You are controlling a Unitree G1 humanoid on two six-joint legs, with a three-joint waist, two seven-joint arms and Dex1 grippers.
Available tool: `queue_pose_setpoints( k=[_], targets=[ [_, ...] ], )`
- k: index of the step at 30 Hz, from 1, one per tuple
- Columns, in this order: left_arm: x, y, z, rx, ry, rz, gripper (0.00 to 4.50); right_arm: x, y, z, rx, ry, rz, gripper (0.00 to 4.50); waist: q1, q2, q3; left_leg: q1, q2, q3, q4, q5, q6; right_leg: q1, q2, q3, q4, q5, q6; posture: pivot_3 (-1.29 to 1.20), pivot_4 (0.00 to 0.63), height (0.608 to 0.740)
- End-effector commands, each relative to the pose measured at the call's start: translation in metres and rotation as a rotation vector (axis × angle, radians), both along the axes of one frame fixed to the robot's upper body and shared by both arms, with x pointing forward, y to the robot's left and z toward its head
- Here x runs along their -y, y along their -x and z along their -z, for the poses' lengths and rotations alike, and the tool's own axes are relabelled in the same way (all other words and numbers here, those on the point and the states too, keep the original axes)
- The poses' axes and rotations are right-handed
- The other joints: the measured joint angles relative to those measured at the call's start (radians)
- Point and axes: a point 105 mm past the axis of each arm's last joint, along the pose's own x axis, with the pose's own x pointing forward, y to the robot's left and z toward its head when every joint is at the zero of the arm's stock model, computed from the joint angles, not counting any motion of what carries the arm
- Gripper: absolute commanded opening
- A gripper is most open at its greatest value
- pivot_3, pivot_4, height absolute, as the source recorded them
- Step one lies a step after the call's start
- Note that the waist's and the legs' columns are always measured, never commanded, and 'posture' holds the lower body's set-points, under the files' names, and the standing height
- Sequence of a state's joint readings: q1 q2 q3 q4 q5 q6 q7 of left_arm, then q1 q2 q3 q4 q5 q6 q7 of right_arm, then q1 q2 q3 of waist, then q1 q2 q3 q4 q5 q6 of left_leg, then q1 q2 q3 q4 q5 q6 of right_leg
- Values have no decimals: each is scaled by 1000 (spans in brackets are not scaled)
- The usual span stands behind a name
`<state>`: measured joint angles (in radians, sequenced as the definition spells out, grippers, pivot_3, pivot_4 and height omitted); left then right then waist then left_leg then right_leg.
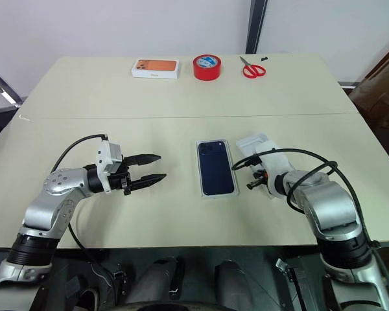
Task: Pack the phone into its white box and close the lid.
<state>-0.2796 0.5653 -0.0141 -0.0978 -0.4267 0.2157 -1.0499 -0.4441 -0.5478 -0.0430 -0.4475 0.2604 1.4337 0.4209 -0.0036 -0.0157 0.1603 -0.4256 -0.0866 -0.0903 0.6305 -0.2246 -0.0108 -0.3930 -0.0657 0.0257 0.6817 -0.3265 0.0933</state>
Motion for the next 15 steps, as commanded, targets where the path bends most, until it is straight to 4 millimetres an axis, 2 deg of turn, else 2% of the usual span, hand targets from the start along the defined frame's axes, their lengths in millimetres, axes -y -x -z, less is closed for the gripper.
queue_pose_setpoints(
  k=[1, 4, 6, 7, 11, 15],
  targets=[
    [-6, -8, -14, 47, 27, -43, 2848, -6, -16, -40, 139, -150, 15, 30, -7, 0, 0, 0, 0, 0, 0, 0, 0, 0, 0, 0, 0, 0, 0, 0, 150, 734],
    [-8, -12, -16, 43, 44, -67, 2848, -20, -22, -57, 180, -283, -15, 30, -8, 0, 0, 0, 0, 0, 0, 0, 0, 0, 0, 0, 0, 0, 0, 0, 150, 734],
    [-9, -14, -18, 48, 48, -80, 2848, -35, -27, -70, 212, -416, -53, 30, -10, 0, 0, 0, 0, 0, -1, 0, 0, 0, 0, 0, 0, 0, 0, 0, 150, 734],
    [-10, -16, -20, 46, 68, -95, 2848, -49, -26, -74, 190, -542, -95, 30, -11, 0, 0, 0, 0, 0, -1, 0, 0, -1, 0, 0, 0, 0, 0, 0, 150, 734],
    [-11, -27, -28, 32, 140, -163, 2848, -95, -18, -75, 103, -827, -223, 30, -13, 1, 0, 0, 0, 0, -1, 0, 0, -1, 1, 0, 2, 0, 0, 0, 150, 734],
    [-6, -34, -35, 25, 194, -184, 2848, -118, -12, -88, 59, -1014, -299, 30, -12, 1, 0, 0, 0, 0, 0, 0, 0, -2, 1, 0, 3, 0, 0, 0, 150, 734]
  ],
)
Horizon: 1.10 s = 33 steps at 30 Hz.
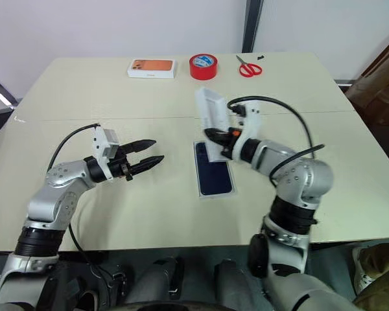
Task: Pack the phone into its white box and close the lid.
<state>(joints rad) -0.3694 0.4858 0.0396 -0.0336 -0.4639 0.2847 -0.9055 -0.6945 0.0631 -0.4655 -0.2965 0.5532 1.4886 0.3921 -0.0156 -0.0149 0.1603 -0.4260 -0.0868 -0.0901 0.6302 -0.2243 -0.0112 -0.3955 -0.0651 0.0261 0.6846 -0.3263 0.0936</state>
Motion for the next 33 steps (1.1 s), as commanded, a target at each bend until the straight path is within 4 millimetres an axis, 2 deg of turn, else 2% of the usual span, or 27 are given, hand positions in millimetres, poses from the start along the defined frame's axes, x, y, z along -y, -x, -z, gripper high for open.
queue_pose_setpoints(
  k=[1, 7, 19, 23, 27, 31, 33],
  targets=[
    [-1, -5, -17, 36, 49, -25, 2848, -9, 6, -25, 32, -141, -69, 30, 2, 0, 0, 0, 0, 0, 0, 0, 0, 0, 0, 0, 0, 0, 0, 0, 150, 734],
    [-5, -4, -12, 30, 37, -42, 2848, -27, 26, -11, -71, -268, -199, 30, -3, 1, 0, 0, 0, 0, -1, 0, 0, 0, 0, 0, 0, 0, 0, 0, 150, 734],
    [-1, 0, -10, 10, 74, -61, 2848, -38, 53, 2, -115, -267, -308, 30, -5, 1, 0, 0, 0, 0, -2, 0, 0, -1, 0, 1, 0, 0, 0, 0, 150, 734],
    [-1, 0, -10, -2, 81, -60, 2848, -39, 54, 1, -140, -305, -315, 30, -5, 1, 0, 0, 0, 1, -1, 0, 0, -1, 0, 1, 0, 0, 0, 0, 150, 734],
    [1, 3, -8, -14, 83, -52, 2848, -41, 59, 19, -215, -284, -318, 30, -5, 1, 0, 0, 0, 0, -2, 0, 0, -1, 0, 1, 0, 0, 0, 0, 150, 734],
    [4, 8, 1, -63, 84, -34, 2848, -41, 60, 27, -256, -277, -303, 30, -6, 1, 0, 0, 0, 1, -1, 0, 0, -1, 0, 1, 0, 0, 0, 0, 150, 734],
    [6, 12, 9, -95, 82, -14, 2314, -38, 54, 31, -283, -283, -262, 0, -6, 1, 0, 0, 1, 1, -1, 0, 0, -1, 0, 1, 0, 0, 0, 0, 150, 734]
  ],
)
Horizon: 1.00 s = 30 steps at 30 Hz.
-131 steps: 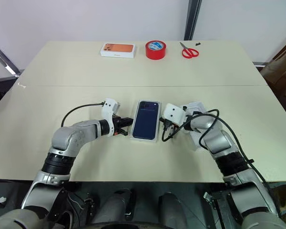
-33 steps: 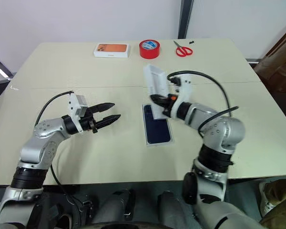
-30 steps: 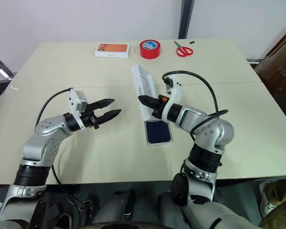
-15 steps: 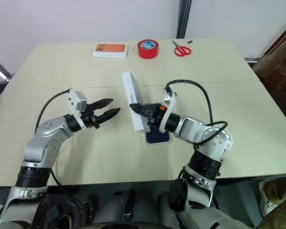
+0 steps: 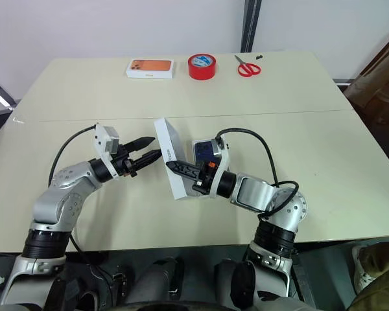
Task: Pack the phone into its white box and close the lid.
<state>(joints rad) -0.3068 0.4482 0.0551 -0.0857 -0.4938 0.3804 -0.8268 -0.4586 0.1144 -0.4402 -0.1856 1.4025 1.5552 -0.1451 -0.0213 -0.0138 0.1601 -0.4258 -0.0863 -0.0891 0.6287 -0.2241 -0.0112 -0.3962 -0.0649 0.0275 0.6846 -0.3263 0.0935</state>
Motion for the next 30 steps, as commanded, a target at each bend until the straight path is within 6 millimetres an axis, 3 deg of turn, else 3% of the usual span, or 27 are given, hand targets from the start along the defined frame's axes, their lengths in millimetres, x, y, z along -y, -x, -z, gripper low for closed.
queue_pose_setpoints(
  k=[1, 5, 11, 15, 21, 25, 28, 30],
  targets=[
    [8, 10, -4, 9, 23, 51, 2049, -2, -5, -5, -13, -34, 20, 0, 0, 0, 0, 0, 0, 0, 0, 0, 0, 0, 0, 0, 0, 0, 0, 0, 150, 734],
    [18, 13, 7, -8, 11, 64, 37, 1, -9, -2, -33, -13, 40, 0, 3, 0, 0, 0, 0, 0, 0, 0, 0, 0, 0, 0, 0, 0, 0, 0, 150, 734],
    [36, 15, 14, -16, 30, 70, 37, 9, -17, 1, -47, 23, 84, 0, 3, 0, 0, 0, 0, 0, 1, 0, 1, 1, 0, 0, -1, 0, 0, 0, 150, 734],
    [44, 11, 16, -14, 41, 65, 0, 33, -39, -5, -45, 28, 219, 1418, 4, 0, 0, 0, 0, 0, 1, 0, 1, 2, 0, 0, -1, 0, 0, 0, 150, 734],
    [69, -3, 18, -21, 66, 75, 0, 91, -61, -17, 45, 95, 424, 4448, 10, 0, 0, 0, 0, 1, 2, -1, 2, 3, 0, -1, -2, 0, 0, 0, 150, 734],
    [89, -11, 13, -15, 88, 107, 0, 129, -71, -24, 127, 178, 547, 4448, 8, 0, 0, 0, 0, 1, 3, -1, 3, 4, 0, -1, -2, 0, 0, 0, 150, 734],
    [104, -10, 7, 0, 94, 147, 0, 150, -78, -28, 260, 350, 641, 4448, 5, 0, 0, 0, 1, 2, 2, -1, 3, 4, 1, -1, -2, 0, 0, 0, 150, 734],
    [99, -9, 7, -4, 87, 143, 0, 150, -77, -23, 365, 495, 613, 3917, 1, 0, 0, 0, 1, 3, 3, -1, 3, 4, 1, -1, -2, 0, 0, 0, 150, 734]
  ],
)
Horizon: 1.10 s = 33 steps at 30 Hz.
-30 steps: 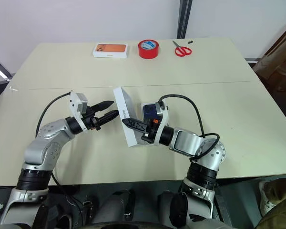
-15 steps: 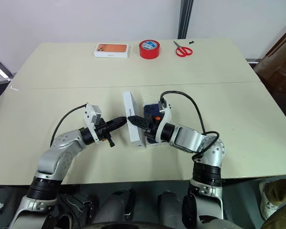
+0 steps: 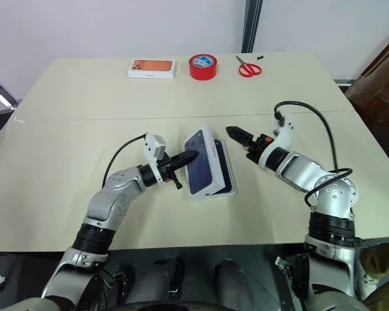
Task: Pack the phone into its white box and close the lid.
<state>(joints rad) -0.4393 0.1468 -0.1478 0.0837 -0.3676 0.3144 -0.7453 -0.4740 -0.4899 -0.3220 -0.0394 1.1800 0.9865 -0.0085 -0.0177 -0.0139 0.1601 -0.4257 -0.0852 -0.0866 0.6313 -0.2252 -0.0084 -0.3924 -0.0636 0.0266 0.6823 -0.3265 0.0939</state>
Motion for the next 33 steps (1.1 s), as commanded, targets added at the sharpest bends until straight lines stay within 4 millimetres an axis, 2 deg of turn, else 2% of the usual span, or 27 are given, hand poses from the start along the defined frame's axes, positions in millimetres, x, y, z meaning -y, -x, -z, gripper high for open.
queue_pose_setpoints(
  k=[1, 5, 8, 11, 13, 20, 25, 33],
  targets=[
    [-11, 1, -7, 31, -16, -8, 0, -6, 3, -3, 133, 272, -58, 3621, -4, 0, 0, 0, 0, 1, 0, 0, 0, 0, 0, 1, 0, 0, 0, 0, 150, 734],
    [-38, 2, 2, -47, -61, -45, 0, -12, 10, 15, 242, 635, -148, 1552, -3, 0, 0, 0, 3, 1, 0, 0, 0, -1, 2, 1, 0, 0, 0, 0, 150, 734],
    [-52, 4, 10, -142, -77, -56, 0, -16, 15, 23, 282, 721, -200, 84, 1, 0, 0, 0, 3, 1, 1, 0, 0, -1, 2, 1, 0, 0, 0, 0, 150, 734],
    [-61, 3, 20, -219, -95, -85, 0, -21, 16, 29, 305, 757, -232, 35, 10, 0, 0, 0, 2, 0, 2, 0, 0, 0, 1, 0, 0, 0, 0, 0, 150, 734],
    [-58, 5, 29, -268, -106, -77, 0, -26, 17, 30, 323, 771, -261, 35, 11, 0, 0, 0, 2, 0, 2, 0, 0, 1, 1, 0, -1, 0, 0, 0, 150, 734],
    [-19, 7, 44, -350, -98, 1, 0, -29, 20, 35, 352, 895, -334, 35, 12, 0, 0, 0, 1, -1, 2, 0, -1, 1, 1, 0, -1, 0, 0, 0, 150, 734],
    [-6, 7, 37, -336, -95, 28, 0, -33, 21, 32, 363, 904, -347, 35, 9, 0, 0, 0, 1, 0, 2, 0, -1, 0, 1, 0, -1, 0, 0, 0, 150, 734],
    [-4, 7, 18, -291, -56, 40, 0, -32, 21, 38, 356, 951, -362, 35, 9, 0, 0, 0, 1, -1, 2, 0, -1, 1, 0, 0, -1, 0, 0, 0, 150, 734]
  ],
)
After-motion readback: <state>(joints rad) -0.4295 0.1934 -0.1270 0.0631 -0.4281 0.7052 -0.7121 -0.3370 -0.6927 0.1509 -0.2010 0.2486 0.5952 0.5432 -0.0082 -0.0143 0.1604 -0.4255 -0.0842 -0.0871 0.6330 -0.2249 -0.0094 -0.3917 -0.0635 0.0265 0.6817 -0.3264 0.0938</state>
